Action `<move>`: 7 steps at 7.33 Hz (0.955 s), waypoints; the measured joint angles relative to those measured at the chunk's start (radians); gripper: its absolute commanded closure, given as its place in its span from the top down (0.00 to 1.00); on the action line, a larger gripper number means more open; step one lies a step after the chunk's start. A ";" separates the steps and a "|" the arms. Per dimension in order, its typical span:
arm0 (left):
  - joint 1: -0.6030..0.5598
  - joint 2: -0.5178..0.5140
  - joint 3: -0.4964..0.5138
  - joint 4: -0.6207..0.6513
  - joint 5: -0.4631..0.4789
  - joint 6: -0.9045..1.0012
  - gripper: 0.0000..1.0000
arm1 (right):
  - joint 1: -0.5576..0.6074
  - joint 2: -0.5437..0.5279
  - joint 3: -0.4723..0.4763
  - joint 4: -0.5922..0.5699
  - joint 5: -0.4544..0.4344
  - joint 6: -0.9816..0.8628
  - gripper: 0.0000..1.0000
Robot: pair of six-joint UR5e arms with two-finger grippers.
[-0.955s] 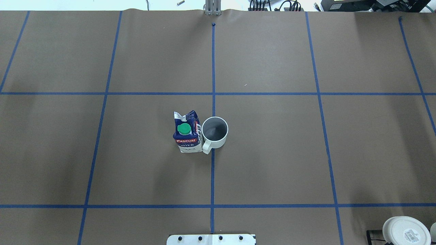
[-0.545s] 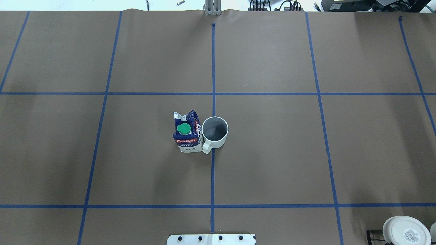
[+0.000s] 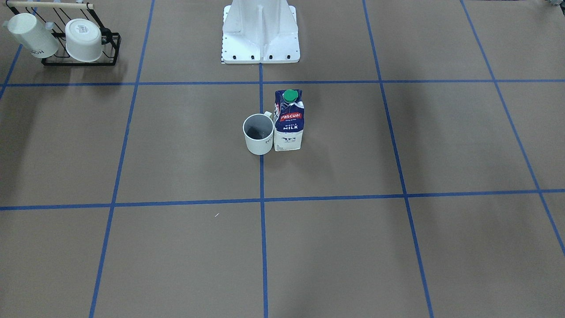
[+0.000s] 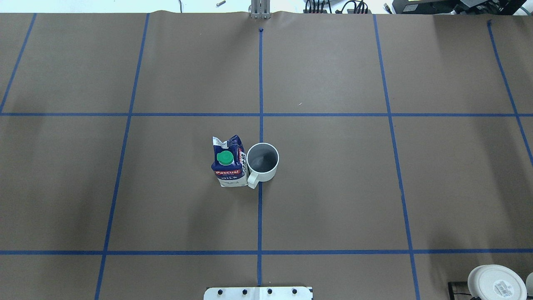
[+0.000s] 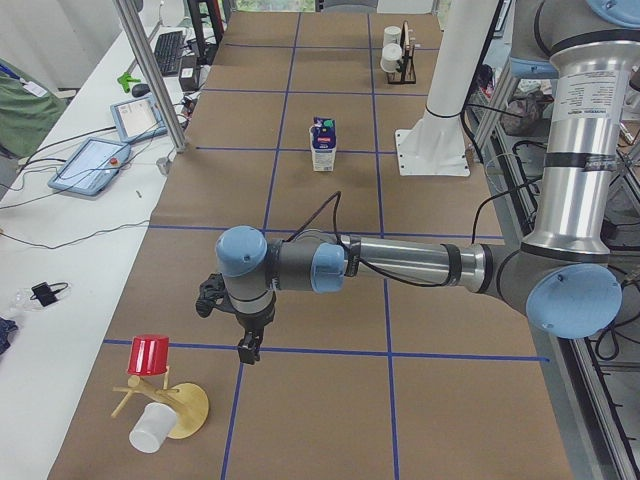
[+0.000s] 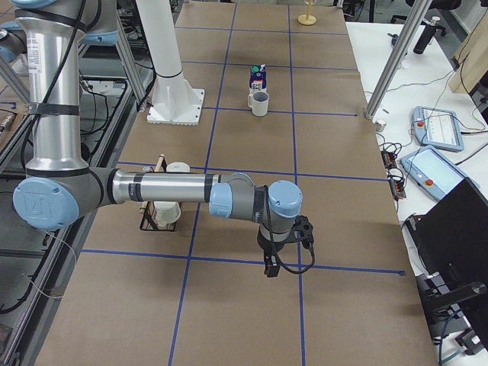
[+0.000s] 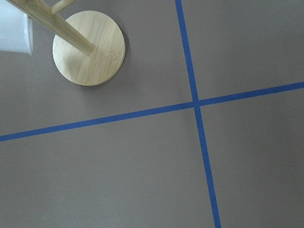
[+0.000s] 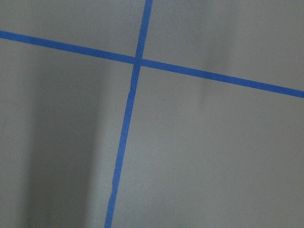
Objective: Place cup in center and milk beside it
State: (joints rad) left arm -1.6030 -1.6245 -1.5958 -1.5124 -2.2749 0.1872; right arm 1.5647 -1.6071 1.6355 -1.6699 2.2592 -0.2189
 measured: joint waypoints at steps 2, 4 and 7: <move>-0.001 0.000 -0.002 0.001 0.000 0.000 0.98 | 0.000 -0.007 0.009 0.000 0.000 -0.003 1.00; -0.001 0.000 -0.003 0.000 0.000 0.000 0.98 | 0.000 -0.010 0.014 0.001 -0.002 -0.009 1.00; -0.001 0.000 -0.004 0.000 0.000 0.000 0.98 | 0.000 -0.012 0.021 0.001 -0.003 -0.007 1.00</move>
State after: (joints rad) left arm -1.6045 -1.6245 -1.5999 -1.5125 -2.2749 0.1871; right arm 1.5647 -1.6191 1.6569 -1.6690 2.2565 -0.2255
